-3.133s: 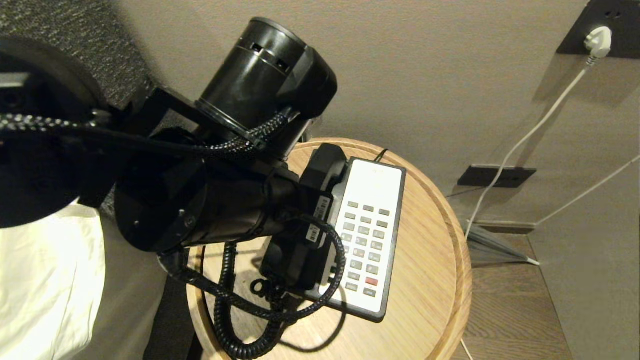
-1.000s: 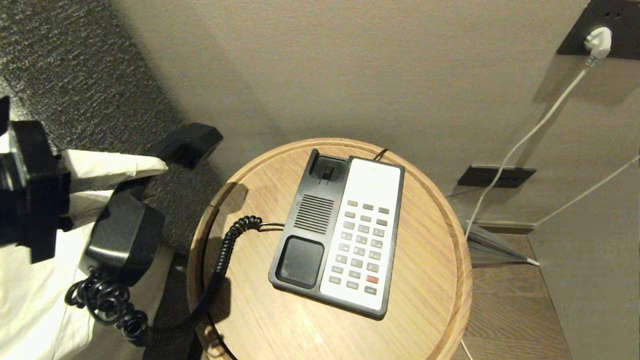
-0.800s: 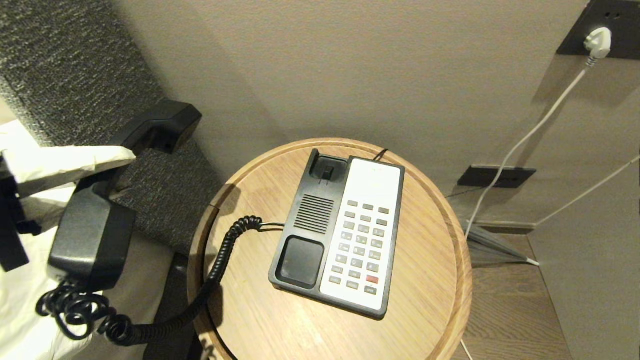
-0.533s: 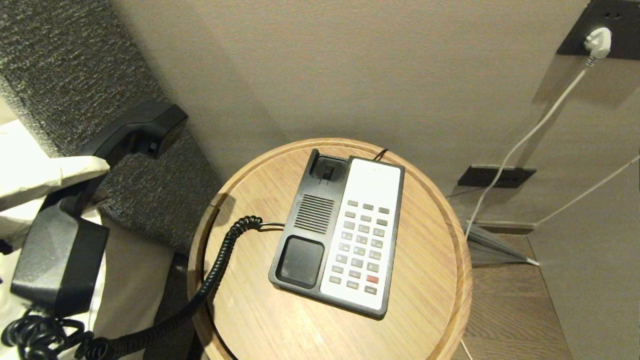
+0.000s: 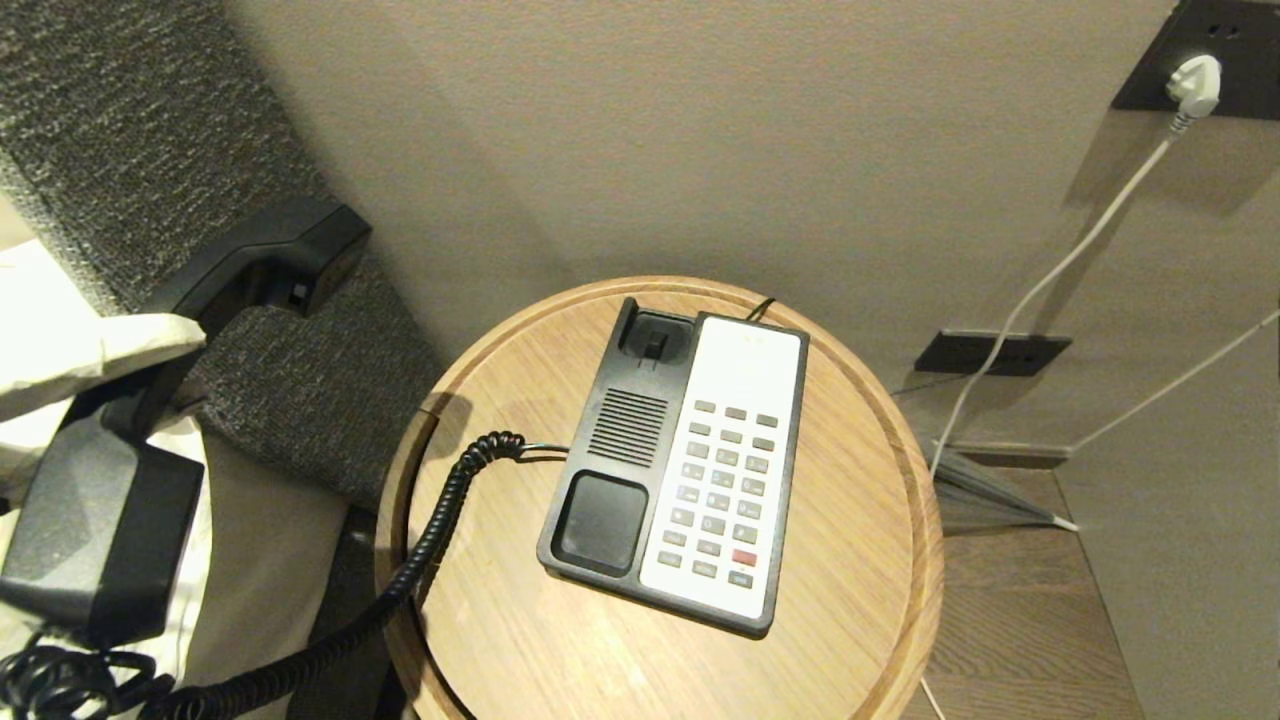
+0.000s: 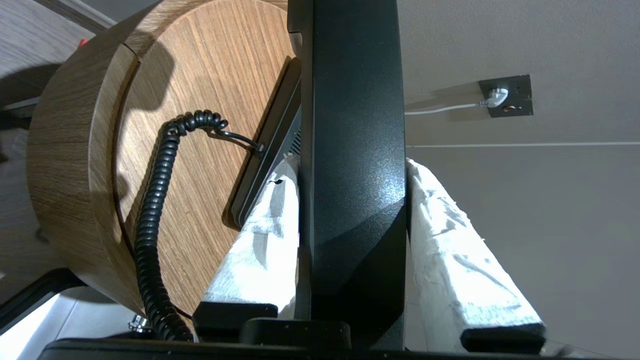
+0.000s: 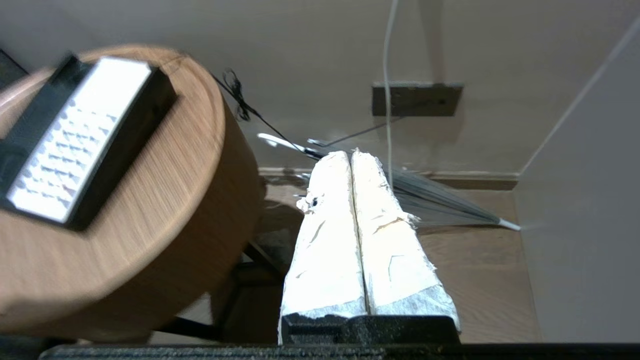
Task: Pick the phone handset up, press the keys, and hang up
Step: Dial the number
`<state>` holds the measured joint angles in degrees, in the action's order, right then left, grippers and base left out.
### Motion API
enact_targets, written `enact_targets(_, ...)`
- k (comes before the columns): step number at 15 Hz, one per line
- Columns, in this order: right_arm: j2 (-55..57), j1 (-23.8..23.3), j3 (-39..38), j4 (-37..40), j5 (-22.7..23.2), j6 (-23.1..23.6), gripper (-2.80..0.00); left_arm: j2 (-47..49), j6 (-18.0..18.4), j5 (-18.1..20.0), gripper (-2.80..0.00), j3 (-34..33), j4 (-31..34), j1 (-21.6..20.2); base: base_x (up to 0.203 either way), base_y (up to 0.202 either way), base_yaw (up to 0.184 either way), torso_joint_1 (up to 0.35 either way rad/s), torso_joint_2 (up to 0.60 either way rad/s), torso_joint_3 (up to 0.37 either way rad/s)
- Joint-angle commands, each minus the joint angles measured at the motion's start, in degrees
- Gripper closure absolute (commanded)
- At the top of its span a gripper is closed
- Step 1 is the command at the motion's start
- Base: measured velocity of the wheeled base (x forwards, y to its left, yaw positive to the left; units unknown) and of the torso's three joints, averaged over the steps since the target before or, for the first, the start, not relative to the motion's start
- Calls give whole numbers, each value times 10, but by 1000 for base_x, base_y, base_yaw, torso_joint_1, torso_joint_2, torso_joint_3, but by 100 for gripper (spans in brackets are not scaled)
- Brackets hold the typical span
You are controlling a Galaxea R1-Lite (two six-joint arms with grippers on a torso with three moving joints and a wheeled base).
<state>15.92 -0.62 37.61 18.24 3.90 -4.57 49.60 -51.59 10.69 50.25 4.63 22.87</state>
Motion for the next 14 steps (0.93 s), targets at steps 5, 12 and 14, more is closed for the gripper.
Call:
enact_targets(5, 571, 90, 209, -21, -21, 53, 0, -1, -5, 0, 0, 4, -1, 0, 0, 0, 0, 0, 0, 0)
enact_targets(12, 762, 425, 467, 16, -166, -29, 0, -5, -11, 6, 0, -4, -2, 0, 0, 0, 0, 0, 0, 0)
enact_targets(14, 739, 455, 508, 89, -174, -60, 0, -5, -11, 6, 0, -5, -2, 0, 0, 0, 0, 0, 0, 0)
